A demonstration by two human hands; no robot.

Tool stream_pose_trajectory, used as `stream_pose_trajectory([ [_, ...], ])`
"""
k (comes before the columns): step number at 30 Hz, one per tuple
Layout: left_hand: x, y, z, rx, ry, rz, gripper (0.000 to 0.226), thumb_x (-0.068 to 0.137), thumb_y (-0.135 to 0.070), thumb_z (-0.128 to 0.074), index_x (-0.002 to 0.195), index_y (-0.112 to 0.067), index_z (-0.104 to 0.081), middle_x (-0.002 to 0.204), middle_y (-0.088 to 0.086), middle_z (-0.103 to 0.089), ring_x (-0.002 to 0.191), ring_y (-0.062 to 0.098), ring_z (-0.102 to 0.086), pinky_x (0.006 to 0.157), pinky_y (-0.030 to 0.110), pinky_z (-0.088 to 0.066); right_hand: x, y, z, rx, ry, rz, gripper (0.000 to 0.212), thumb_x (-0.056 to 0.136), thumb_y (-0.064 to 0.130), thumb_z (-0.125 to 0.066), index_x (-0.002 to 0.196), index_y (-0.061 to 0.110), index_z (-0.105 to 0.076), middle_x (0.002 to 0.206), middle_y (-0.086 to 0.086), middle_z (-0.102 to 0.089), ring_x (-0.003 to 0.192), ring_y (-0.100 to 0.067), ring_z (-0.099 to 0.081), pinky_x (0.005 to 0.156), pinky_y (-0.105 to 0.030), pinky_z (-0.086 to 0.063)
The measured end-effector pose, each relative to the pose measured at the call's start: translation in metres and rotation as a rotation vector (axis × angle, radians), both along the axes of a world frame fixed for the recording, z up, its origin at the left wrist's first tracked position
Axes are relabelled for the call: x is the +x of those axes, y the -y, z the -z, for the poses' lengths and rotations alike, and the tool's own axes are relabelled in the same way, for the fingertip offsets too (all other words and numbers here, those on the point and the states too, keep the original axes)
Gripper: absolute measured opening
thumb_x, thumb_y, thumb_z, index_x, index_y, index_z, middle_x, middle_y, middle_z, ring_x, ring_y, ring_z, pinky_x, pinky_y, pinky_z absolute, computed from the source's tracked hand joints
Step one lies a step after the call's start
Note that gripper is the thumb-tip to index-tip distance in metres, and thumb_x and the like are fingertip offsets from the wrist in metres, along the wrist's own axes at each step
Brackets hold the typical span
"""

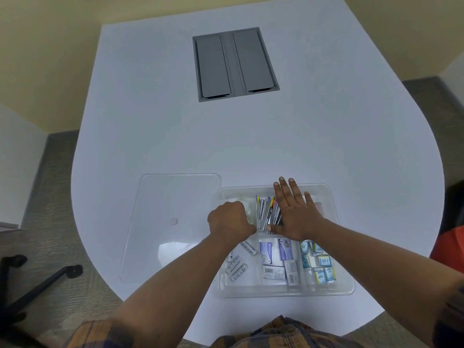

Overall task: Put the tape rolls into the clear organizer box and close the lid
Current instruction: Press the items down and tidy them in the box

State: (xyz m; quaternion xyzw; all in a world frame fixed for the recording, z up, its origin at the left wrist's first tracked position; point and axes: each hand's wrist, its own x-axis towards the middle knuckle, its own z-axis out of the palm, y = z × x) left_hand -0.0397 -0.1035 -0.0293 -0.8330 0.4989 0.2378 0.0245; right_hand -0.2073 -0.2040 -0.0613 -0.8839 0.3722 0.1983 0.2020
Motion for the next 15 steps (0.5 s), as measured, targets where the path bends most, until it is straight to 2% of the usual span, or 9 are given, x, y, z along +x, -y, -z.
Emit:
stream_pose_trajectory([
  [4, 0.003, 0.000, -0.005, -0.079, 0.013, -0.018, 0.033, 0.064, -0.050, -0.061, 0.062, -0.024, -0.041, 0.065, -0.008, -0.048, 0.063, 0.020, -0.050, 0.049, 0.023, -0.024, 0.000, 0.000, 0.000, -0.014, 0.000, -0.005, 0.117, 0.074, 0.083, -0.039, 0.133, 0.023, 0.042, 0.146, 0.004, 0.045, 0.135, -0.019, 0.040, 0.116, -0.056, 0.004],
  [9, 0.012, 0.005, -0.005, -0.146, -0.014, -0.110, 0.031, 0.069, -0.053, -0.054, 0.078, -0.024, -0.057, 0.083, -0.003, -0.063, 0.076, 0.023, -0.059, 0.057, 0.028, -0.033, 0.000, -0.001, -0.001, -0.007, -0.002, -0.005, 0.115, 0.077, 0.080, -0.040, 0.134, 0.023, 0.042, 0.146, 0.003, 0.045, 0.136, -0.020, 0.040, 0.116, -0.056, 0.005],
  [12, 0.014, 0.007, -0.003, -0.144, 0.029, -0.129, 0.034, 0.076, -0.055, -0.053, 0.081, -0.021, -0.056, 0.086, 0.000, -0.067, 0.073, 0.023, -0.055, 0.058, 0.029, -0.035, 0.001, -0.001, -0.002, -0.005, 0.002, 0.000, 0.113, 0.079, 0.079, -0.040, 0.135, 0.022, 0.040, 0.146, 0.004, 0.045, 0.135, -0.019, 0.040, 0.116, -0.056, 0.005],
  [15, 0.014, 0.009, 0.005, -0.140, 0.025, -0.110, 0.038, 0.081, -0.055, -0.054, 0.089, -0.019, -0.056, 0.091, 0.003, -0.068, 0.082, 0.026, -0.062, 0.061, 0.029, -0.038, 0.000, -0.001, -0.002, -0.009, -0.002, -0.001, 0.113, 0.079, 0.079, -0.040, 0.135, 0.022, 0.039, 0.146, 0.004, 0.044, 0.135, -0.019, 0.040, 0.116, -0.055, 0.005],
])
